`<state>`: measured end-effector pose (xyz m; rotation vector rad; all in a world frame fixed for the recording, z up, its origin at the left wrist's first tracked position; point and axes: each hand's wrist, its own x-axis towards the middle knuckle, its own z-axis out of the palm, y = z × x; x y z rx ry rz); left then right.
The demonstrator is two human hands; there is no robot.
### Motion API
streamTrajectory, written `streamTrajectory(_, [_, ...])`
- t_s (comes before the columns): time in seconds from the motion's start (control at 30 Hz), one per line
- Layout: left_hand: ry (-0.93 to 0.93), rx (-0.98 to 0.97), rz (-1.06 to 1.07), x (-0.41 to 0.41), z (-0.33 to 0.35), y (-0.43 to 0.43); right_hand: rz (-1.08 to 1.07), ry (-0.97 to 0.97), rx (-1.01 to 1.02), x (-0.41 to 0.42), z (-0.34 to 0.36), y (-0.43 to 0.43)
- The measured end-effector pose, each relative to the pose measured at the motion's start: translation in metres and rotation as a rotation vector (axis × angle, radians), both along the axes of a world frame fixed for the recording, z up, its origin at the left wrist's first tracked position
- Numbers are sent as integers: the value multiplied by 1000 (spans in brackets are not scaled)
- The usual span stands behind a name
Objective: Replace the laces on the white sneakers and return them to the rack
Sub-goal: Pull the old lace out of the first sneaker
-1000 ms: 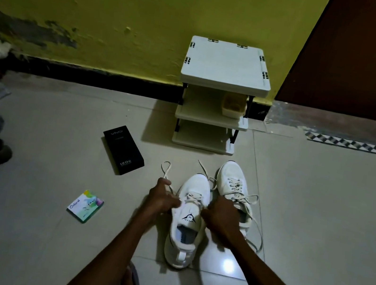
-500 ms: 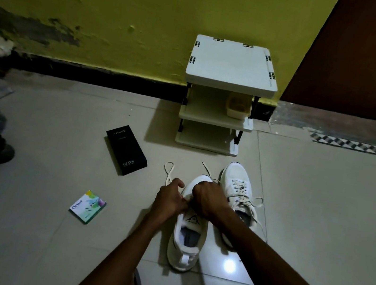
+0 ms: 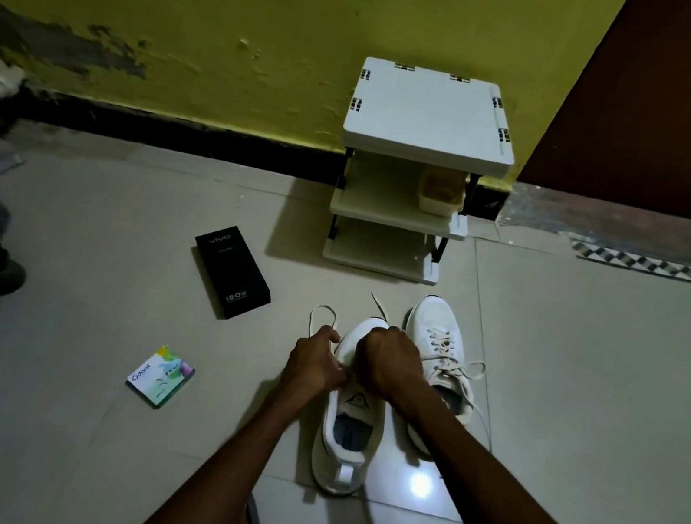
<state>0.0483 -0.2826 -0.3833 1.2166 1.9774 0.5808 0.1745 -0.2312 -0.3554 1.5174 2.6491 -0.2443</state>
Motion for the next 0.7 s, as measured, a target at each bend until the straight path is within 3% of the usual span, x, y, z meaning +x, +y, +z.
streamTrajectory(0.07, [8,-10,-3,1,0,1,103,-135,42,-3,-5,-3])
streamTrajectory(0.37, [61,31,-59,2,3,-2,263,-236,126,-2,-12,9])
streamTrajectory(0.43, [91,65,-87,2,3,-3,90,-30,145,3,11,24])
streamTrajectory(0.57, [112,88,-99,1,1,-7,-589,692,168,28,42,51])
streamTrajectory(0.63, [103,80,-92,2,2,-5,-801,1052,-126,31,42,45])
streamTrajectory(0.7, [98,73,-96,4,1,-4,-917,1399,-588,28,33,37])
